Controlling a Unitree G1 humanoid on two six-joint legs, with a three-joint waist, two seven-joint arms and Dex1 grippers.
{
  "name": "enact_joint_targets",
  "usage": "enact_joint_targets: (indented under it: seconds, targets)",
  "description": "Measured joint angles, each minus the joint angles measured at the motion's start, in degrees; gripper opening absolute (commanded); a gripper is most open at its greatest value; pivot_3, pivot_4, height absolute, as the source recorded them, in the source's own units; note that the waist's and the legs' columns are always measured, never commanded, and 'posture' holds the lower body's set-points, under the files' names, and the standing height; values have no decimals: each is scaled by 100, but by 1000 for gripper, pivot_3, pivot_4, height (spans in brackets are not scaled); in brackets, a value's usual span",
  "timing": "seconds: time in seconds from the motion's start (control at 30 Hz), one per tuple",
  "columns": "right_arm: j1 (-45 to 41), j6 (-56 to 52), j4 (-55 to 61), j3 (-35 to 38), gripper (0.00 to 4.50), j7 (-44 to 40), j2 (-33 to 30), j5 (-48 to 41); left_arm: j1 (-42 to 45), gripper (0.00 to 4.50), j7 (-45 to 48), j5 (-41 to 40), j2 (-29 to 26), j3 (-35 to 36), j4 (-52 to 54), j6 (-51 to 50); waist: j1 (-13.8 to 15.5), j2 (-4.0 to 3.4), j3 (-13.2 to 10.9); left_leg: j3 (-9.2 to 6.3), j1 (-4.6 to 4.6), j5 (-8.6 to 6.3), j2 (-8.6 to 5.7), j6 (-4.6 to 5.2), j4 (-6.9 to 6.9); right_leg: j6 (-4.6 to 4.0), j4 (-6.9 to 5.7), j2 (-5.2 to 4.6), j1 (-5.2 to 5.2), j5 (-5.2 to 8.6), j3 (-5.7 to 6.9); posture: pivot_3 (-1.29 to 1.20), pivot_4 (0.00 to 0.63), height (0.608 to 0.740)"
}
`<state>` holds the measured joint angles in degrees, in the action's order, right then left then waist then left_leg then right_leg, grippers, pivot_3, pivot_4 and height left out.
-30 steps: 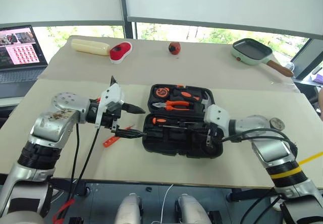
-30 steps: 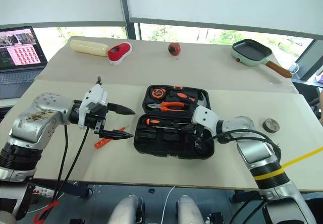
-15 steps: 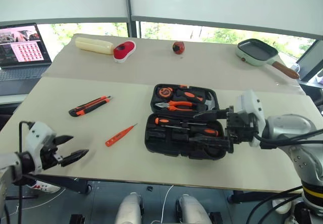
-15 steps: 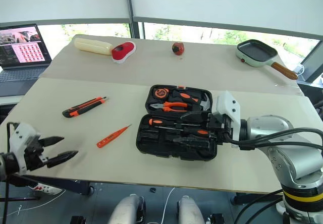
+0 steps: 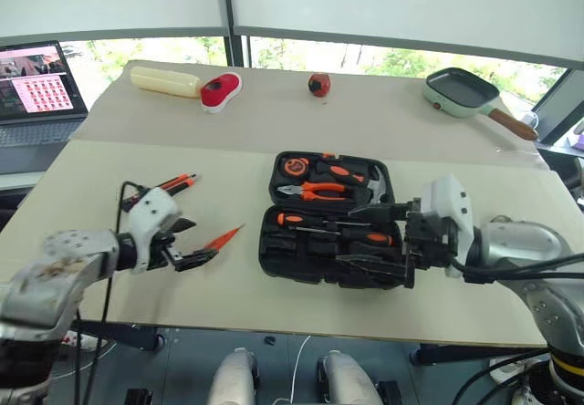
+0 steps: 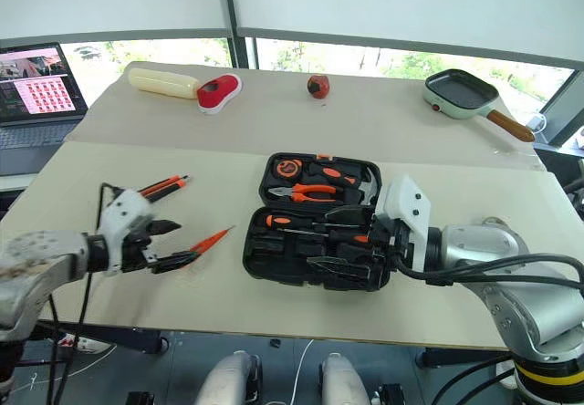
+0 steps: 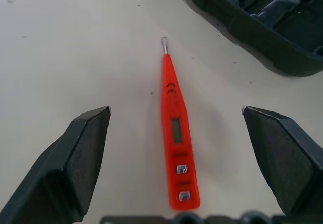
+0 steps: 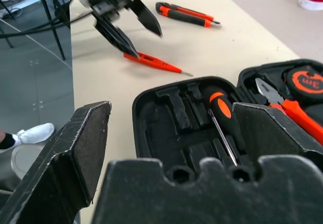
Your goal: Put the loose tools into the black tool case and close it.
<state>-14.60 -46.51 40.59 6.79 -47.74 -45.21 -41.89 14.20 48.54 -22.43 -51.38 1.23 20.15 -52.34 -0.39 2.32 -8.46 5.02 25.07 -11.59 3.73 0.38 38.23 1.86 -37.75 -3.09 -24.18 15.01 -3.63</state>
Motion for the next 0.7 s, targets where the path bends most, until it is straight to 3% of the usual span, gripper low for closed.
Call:
enact_joint_targets:
  seconds: [0.17,0.2,0.53,0.63,0.7]
  targets:
    - [-11,-1,72,-89,4473,283,98,-1,455,4500,-8,396,-32,-847,-338,-41,-19,1,-1,1,0,0,-1,0,0,1,2,-1,0,1,-2,0,150,740]
    - [-15,-1,80,-104,4500,322,98,-1,577,3982,30,473,-50,-989,-425,34,-17,0,0,2,0,0,-3,0,0,1,1,-1,2,1,-2,0,150,740]
    - [172,1,170,-162,4500,602,104,4,765,442,325,837,-58,-1364,-804,778,41,0,0,2,-2,2,-3,0,1,1,0,-3,4,0,-3,0,150,740]
    - [329,1,191,-108,4500,619,41,3,1001,417,592,887,-97,-1412,-1241,1092,42,1,0,2,-4,3,-3,-1,1,0,-6,0,2,1,-3,0,150,740]
    - [616,2,219,62,4500,601,-71,2,1581,417,1062,1055,-255,-1458,-2246,1769,79,18,-11,-2,0,9,-1,-2,1,-6,-9,6,-5,4,1,0,150,740]
